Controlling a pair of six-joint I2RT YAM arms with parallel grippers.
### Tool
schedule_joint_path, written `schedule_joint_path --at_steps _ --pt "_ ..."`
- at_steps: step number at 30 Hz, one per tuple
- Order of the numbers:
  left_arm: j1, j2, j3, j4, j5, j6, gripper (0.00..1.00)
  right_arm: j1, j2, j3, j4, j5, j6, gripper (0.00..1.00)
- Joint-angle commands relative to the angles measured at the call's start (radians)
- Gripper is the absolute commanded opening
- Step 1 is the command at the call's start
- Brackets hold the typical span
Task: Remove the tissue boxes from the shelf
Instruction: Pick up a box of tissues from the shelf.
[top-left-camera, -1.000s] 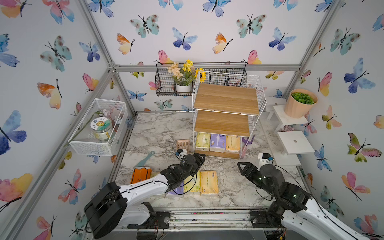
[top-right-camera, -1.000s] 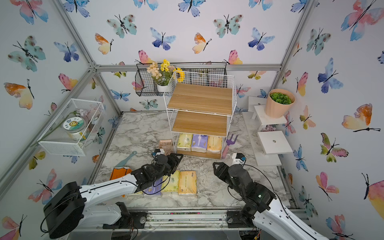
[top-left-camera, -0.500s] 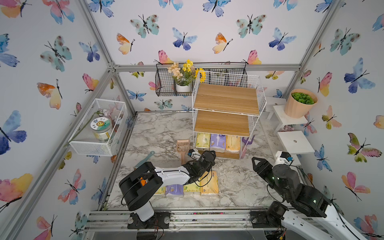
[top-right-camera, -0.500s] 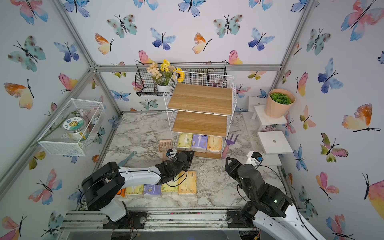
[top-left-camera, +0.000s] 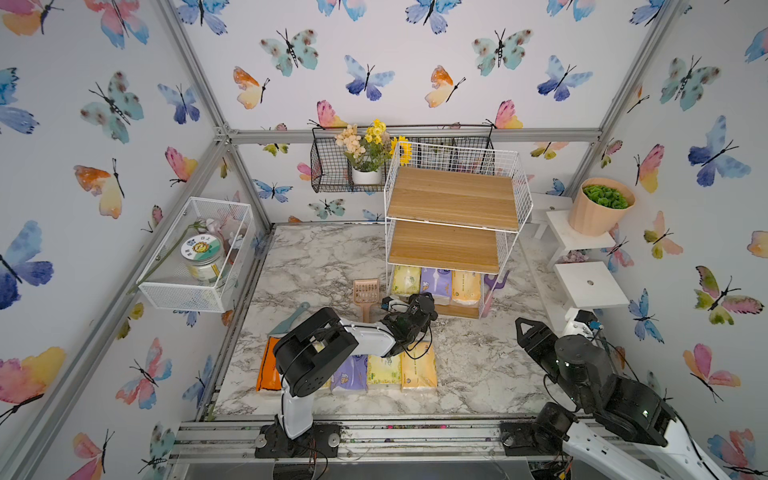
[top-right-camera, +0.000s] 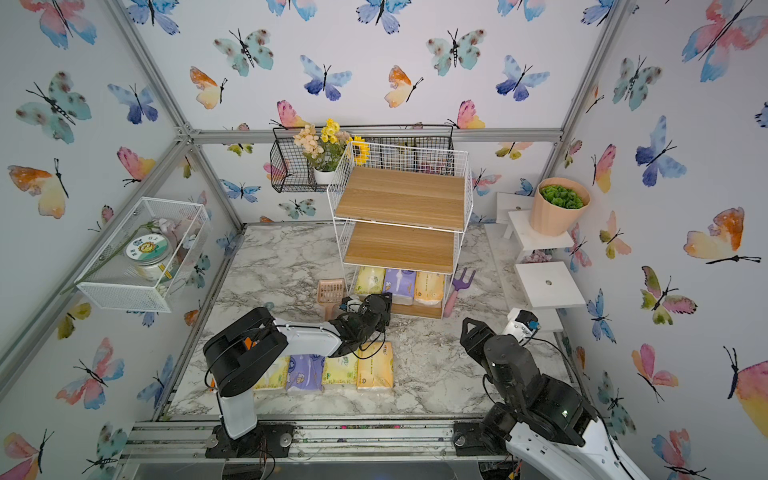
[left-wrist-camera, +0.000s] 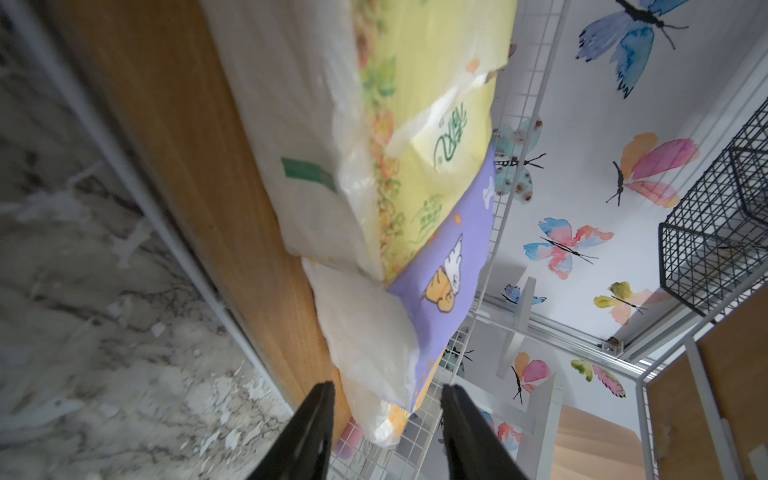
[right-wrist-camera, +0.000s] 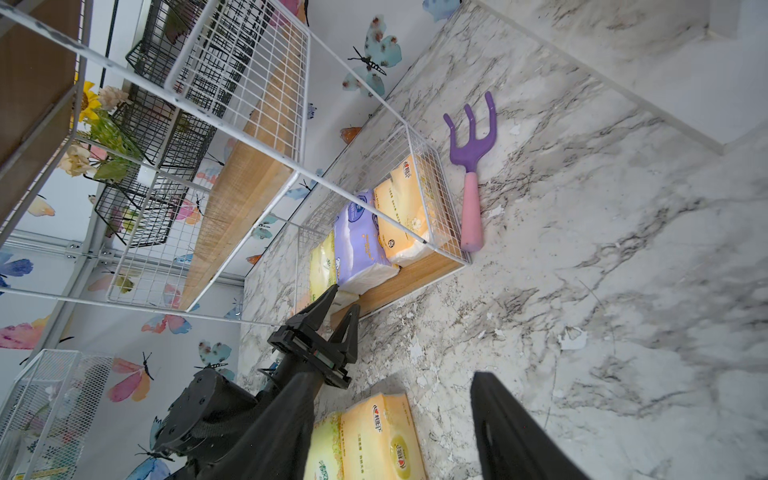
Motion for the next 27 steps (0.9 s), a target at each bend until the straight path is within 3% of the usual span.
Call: schedule_joint_path --at_steps 1,5,15,23,27 --pt "0.014 0.043 0.03 0.036 -0.04 0.0 0.47 0.003 -0.009 0.018 -0.048 0.044 0.017 0.64" --pt "0.027 0.08 0.052 0.042 -0.037 -0.009 0.44 0.003 -0.004 0.013 -0.041 0.041 0.02 0.64" --pt "0.041 0.103 0.059 0.049 -0.001 -0.02 0.2 0.003 0.004 0.004 -0.032 0.036 0.028 0.64" --pt "0.044 0.089 0.06 0.087 0.001 0.052 0.0 0.003 0.02 -0.035 0.014 -0.014 0.046 0.64" --pt "0.045 0.056 0.065 0.062 0.014 0.065 0.0 0.003 0.03 -0.079 0.061 -0.05 0.068 0.64"
